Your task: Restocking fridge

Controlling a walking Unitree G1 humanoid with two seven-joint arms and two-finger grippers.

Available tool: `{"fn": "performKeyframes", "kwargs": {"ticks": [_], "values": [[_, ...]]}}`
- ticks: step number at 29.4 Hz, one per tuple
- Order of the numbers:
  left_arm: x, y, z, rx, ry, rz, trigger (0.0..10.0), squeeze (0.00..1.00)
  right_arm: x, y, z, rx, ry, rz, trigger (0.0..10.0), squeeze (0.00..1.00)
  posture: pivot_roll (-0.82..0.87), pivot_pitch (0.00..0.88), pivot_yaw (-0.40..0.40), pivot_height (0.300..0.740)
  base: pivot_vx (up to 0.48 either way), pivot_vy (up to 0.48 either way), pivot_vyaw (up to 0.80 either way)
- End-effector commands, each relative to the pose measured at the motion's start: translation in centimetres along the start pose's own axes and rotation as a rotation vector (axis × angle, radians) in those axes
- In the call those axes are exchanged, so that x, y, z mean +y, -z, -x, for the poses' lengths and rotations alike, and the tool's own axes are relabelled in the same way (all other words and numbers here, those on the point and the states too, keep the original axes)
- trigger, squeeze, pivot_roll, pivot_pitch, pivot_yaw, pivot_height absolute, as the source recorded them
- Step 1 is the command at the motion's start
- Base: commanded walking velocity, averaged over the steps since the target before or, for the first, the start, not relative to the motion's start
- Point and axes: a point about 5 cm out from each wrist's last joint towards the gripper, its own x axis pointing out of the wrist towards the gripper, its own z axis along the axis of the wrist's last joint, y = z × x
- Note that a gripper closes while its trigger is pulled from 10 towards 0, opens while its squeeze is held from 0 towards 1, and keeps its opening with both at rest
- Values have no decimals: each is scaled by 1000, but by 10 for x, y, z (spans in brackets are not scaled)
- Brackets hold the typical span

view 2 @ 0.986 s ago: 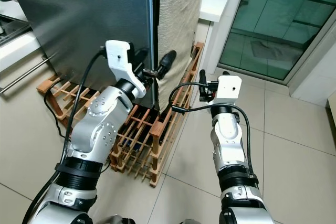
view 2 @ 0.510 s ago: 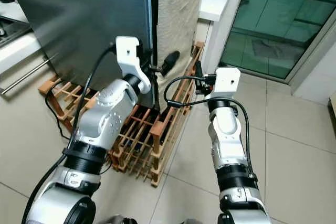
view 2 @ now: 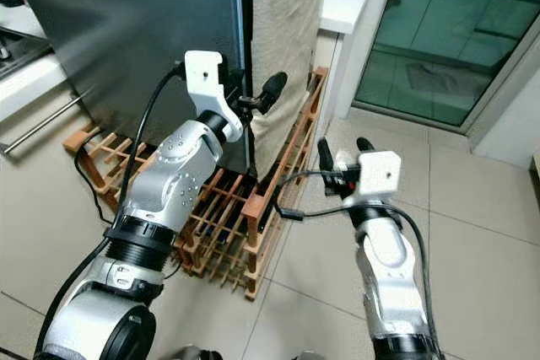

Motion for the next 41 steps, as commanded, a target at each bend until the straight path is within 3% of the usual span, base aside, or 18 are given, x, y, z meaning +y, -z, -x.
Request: {"fn": "performKeyframes", "kwargs": {"ticks": [1, 6, 10, 12, 18, 20, 22, 24, 25, 26, 27, 28, 30, 34, 39, 40, 41], "values": [[-13, -5, -8, -19, 33, 9, 10000, 0, 3, -9, -2, -23, -24, 1, 10000, 0, -177, 0, 48, 740, 0, 0, 0], [-23, -3, -18, -22, 27, 3, 10000, 0, 18, -24, -3, -62, -116, 22, 10000, 0, -181, 0, 54, 740, 0, 0, 0], [-38, 7, -27, 39, 74, 17, 10000, 0, 26, -27, -8, -67, -147, -2, 10000, 0, -184, 0, 57, 740, 0, 0, 0], [-46, 16, -29, 101, 131, 69, 10000, 0, 36, -31, -15, -71, -202, -20, 10000, 0, -196, 0, 69, 740, 0, 0, 0], [-54, 17, -31, 119, 190, 125, 10000, 0, 41, -33, -19, -62, -248, -29, 10000, 0, -186, 0, 64, 740, 0, 0, 0], [-70, 11, -32, 105, 298, 216, 10000, 0, 40, -33, -21, -53, -256, -25, 10000, 0, -180, 0, 56, 740, 0, 0, 0], [-70, 11, -32, 105, 298, 216, 10000, 0, 40, -33, -21, -53, -256, -25, 10000, 0, -180, 0, 56, 740, 0, 0, 0], [-86, 7, -31, 101, 390, 296, 10000, 0, 40, -34, -21, -53, -256, -27, 10000, 0, -182, 0, 52, 740, 0, 0, 0], [-86, 7, -31, 101, 390, 296, 10000, 0, 40, -34, -21, -53, -256, -27, 10000, 0, -182, 0, 52, 740, 0, 0, 0], [-94, 5, -29, 98, 434, 331, 10000, 0, 40, -34, -22, -53, -256, -29, 10000, 0, -182, 0, 52, 740, 0, 0, 0], [-114, -4, -22, 81, 585, 411, 10000, 0, 42, -34, -22, -50, -257, -34, 10000, 0, -183, 0, 51, 740, 0, 0, 0], [-114, -4, -22, 81, 585, 411, 10000, 0, 42, -34, -22, -50, -257, -34, 10000, 0, -183, 0, 51, 740, 0, 0, 0], [-123, -11, -16, 64, 686, 456, 10000, 0, 43, -34, -22, -48, -259, -38, 10000, 0, -182, 0, 49, 740, 0, 0, 0], [-123, -17, -12, 40, 731, 443, 10000, 0, 42, -34, -21, -44, -255, -41, 10000, 0, -180, 0, 49, 740, 0, 0, 0], [-100, -19, -10, -2, 641, 372, 10000, 0, 33, -32, -14, -27, -205, -50, 10000, 0, -175, 0, 44, 740, 0, 0, 0], [-87, -18, -7, -10, 594, 349, 10000, 0, 29, -28, -8, -11, -185, -53, 10000, 0, -175, 0, 42, 740, 0, 0, 0], [-87, -18, -7, -10, 594, 349, 10000, 0, 29, -28, -8, -11, -185, -53, 10000, 0, -175, 0, 42, 740, 0, 0, 0]]}}
